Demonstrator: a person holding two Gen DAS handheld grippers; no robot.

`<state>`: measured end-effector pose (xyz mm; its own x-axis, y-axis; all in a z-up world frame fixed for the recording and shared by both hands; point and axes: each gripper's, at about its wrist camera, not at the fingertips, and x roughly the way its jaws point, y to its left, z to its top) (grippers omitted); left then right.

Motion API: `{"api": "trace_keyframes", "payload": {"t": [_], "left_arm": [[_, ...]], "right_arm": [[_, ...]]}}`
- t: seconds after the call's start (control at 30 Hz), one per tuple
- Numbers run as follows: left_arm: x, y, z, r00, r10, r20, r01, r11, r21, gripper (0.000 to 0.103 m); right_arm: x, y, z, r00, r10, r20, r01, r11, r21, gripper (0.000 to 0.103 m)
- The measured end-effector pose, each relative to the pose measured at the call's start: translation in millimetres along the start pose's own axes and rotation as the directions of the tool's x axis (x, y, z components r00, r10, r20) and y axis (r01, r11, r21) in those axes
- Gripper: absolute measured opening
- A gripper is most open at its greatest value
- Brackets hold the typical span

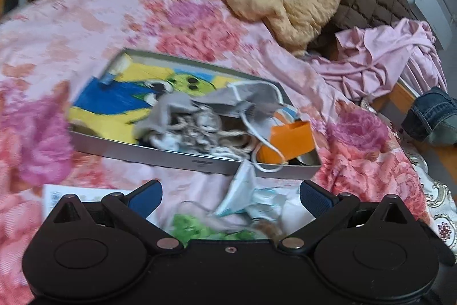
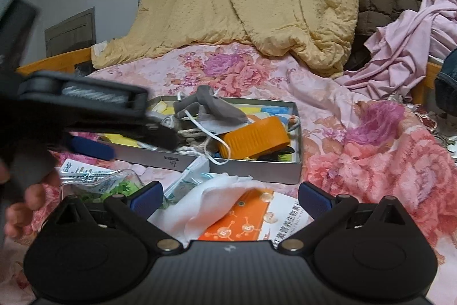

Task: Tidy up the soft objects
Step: 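Grasp the clear mask packet with the left gripper while the right gripper grasps the white tissue, then lift the mask packet and white tissue and carry them over the tray box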

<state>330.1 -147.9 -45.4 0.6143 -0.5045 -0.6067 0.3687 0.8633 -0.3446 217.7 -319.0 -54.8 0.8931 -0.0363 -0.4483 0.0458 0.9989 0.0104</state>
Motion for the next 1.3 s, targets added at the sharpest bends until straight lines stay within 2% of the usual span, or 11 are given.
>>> {"api": "trace_keyframes", "payload": {"t": [0.2, 0.5, 0.6, 0.8, 0.87, 1.0, 1.07, 1.13, 1.17, 1.27, 1.3], "left_arm": [[34, -5, 8, 0.996, -0.033, -0.085, 0.027, 0.997, -0.072, 0.102], [74, -16, 17, 0.979, 0.015, -0.203, -0.02, 0.999, -0.025, 0.102], [83, -13, 19, 0.973, 0.009, -0.23, -0.021, 0.999, -0.05, 0.101], [96, -13, 21, 0.965, 0.013, -0.264, -0.031, 0.998, -0.063, 0.082], [98, -14, 19, 0.963, 0.008, -0.269, -0.026, 0.997, -0.067, 0.079], [99, -14, 19, 0.965, 0.013, -0.262, -0.028, 0.998, -0.056, 0.073], [99, -14, 19, 0.965, 0.016, -0.261, -0.03, 0.998, -0.048, 0.065], [99, -14, 18, 0.965, 0.023, -0.263, -0.034, 0.999, -0.039, 0.05], [99, -13, 18, 0.965, 0.025, -0.262, -0.036, 0.999, -0.036, 0.048], [98, -12, 18, 0.967, 0.022, -0.255, -0.032, 0.999, -0.038, 0.037], [98, -12, 18, 0.967, 0.026, -0.254, -0.036, 0.999, -0.036, 0.031]], "right_arm": [[6, 2, -3, 0.999, 0.041, -0.03, -0.041, 0.999, 0.001, 0.102], [11, -9, -2, 0.996, 0.067, -0.066, -0.062, 0.995, 0.074, 0.092], [12, -9, -3, 0.994, 0.078, -0.078, -0.073, 0.995, 0.072, 0.087], [15, -8, -5, 0.99, 0.104, -0.097, -0.097, 0.992, 0.077, 0.075], [16, -6, -5, 0.989, 0.102, -0.107, -0.095, 0.993, 0.069, 0.061], [16, -6, -3, 0.987, 0.111, -0.12, -0.102, 0.992, 0.073, 0.049], [16, -6, -3, 0.987, 0.11, -0.121, -0.102, 0.992, 0.07, 0.042], [17, -6, -3, 0.986, 0.108, -0.128, -0.1, 0.993, 0.068, 0.036], [17, -6, -3, 0.985, 0.107, -0.133, -0.099, 0.993, 0.067, 0.029], [18, -5, -3, 0.986, 0.1, -0.134, -0.091, 0.994, 0.067, 0.021], [17, -6, -3, 0.986, 0.1, -0.133, -0.091, 0.993, 0.069, 0.019]]}}
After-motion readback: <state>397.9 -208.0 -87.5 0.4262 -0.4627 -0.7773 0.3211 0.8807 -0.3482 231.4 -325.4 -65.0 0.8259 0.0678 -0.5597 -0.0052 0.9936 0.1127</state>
